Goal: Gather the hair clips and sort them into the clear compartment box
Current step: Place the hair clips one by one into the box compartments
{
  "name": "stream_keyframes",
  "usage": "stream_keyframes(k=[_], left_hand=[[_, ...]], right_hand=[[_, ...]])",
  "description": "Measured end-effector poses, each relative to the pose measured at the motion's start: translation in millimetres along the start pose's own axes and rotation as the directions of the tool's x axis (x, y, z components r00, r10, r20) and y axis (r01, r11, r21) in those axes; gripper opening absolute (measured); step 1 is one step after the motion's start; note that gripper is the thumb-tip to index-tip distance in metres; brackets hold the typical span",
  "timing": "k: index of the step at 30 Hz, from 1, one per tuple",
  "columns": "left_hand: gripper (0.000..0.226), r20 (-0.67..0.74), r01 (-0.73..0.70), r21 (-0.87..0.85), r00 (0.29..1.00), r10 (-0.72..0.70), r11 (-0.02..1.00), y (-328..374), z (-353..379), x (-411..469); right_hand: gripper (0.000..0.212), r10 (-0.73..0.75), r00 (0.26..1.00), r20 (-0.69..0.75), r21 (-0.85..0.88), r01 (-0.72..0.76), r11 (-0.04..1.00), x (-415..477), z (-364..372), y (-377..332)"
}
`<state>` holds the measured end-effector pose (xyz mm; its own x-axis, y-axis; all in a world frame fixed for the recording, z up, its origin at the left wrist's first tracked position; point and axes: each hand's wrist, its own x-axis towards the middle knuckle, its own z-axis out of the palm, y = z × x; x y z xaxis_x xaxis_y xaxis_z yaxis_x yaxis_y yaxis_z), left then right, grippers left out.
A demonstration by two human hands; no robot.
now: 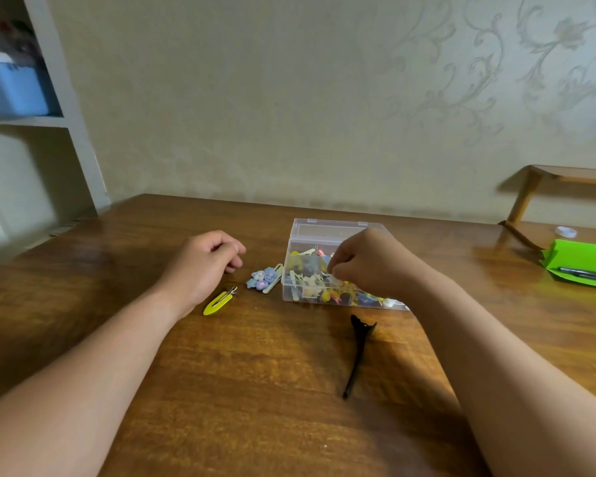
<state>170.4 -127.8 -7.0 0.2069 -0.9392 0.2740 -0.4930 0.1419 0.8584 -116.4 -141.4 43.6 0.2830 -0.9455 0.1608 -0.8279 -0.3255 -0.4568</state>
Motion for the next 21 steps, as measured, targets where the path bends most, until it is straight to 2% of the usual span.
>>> stream_keyframes(k=[10,14,17,19,21], left_hand=[[0.025,0.033,0.003,0.051,0.999,-0.005,0.999,7.3,-0.4,-4.2],[0.026,0.023,0.009,0.035,1.0,-0.01,0.999,7.9,0.7,-2.8],[0.027,0.002,0.046,-0.041,0.999,-0.046,0.998,5.5,-0.7,0.8],[0.026,-0.014,0.062,-0.135,0.998,-0.064,0.989,3.9,-2.2,2.9],[0.022,-0.035,0.076,-0.204,0.996,-0.084,0.976,4.0,-3.8,4.1]], right_hand=[[0.024,-0.087,0.991,-0.106,-0.003,0.088,0.996,-6.3,4.8,-13.8],[0.026,-0.189,0.97,-0.151,0.015,0.193,0.981,-9.0,16.5,-35.6],[0.027,-0.348,0.933,-0.093,-0.092,0.34,0.936,-5.4,27.1,-59.2],[0.027,-0.478,0.878,-0.015,-0.221,0.463,0.858,-1.4,38.8,-75.0],[0.025,-0.54,0.838,0.073,-0.341,0.53,0.777,2.4,51.2,-89.5]])
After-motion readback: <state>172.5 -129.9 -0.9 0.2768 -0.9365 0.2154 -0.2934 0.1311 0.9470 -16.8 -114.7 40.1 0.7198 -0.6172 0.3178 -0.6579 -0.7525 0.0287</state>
